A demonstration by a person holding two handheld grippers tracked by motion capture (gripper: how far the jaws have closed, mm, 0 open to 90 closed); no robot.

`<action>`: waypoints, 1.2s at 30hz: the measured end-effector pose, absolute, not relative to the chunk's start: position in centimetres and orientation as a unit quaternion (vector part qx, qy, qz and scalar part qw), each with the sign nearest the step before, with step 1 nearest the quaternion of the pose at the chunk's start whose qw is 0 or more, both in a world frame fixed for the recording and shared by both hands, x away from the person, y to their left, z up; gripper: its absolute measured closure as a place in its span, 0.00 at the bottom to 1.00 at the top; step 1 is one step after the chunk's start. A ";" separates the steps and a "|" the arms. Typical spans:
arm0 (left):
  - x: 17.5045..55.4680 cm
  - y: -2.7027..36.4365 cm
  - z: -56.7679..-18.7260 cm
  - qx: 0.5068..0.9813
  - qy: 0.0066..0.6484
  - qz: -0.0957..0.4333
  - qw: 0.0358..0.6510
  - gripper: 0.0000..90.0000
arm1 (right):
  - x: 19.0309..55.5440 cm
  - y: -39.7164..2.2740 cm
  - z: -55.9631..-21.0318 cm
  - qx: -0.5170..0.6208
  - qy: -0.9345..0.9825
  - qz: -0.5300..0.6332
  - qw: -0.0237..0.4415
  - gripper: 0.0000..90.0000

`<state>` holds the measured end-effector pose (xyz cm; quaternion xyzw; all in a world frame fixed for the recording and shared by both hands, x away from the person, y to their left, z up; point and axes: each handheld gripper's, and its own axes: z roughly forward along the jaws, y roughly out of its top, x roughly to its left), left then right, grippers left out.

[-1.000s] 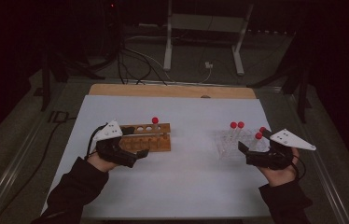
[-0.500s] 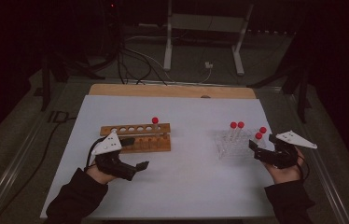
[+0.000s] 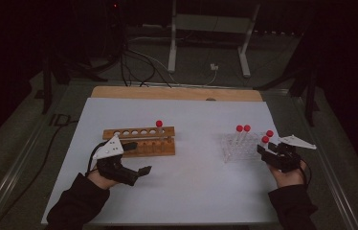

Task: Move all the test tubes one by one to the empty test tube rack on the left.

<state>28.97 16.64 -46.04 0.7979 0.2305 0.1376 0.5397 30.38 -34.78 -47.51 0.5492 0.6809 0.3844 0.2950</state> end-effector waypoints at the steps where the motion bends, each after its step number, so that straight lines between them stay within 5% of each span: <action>1: 29.0 16.6 -46.1 0.800 0.229 0.136 0.538 0.02 | 30.5 -34.8 -47.6 0.549 0.682 0.383 0.294 0.61; 12: 29.1 16.5 -46.3 0.802 0.228 0.134 0.536 0.02 | 31.4 -34.5 -48.0 0.549 0.685 0.376 0.296 0.81; 36: 29.1 16.7 -46.2 0.803 0.229 0.131 0.534 0.02 | 30.1 -34.3 -45.6 0.525 0.681 0.389 0.330 0.83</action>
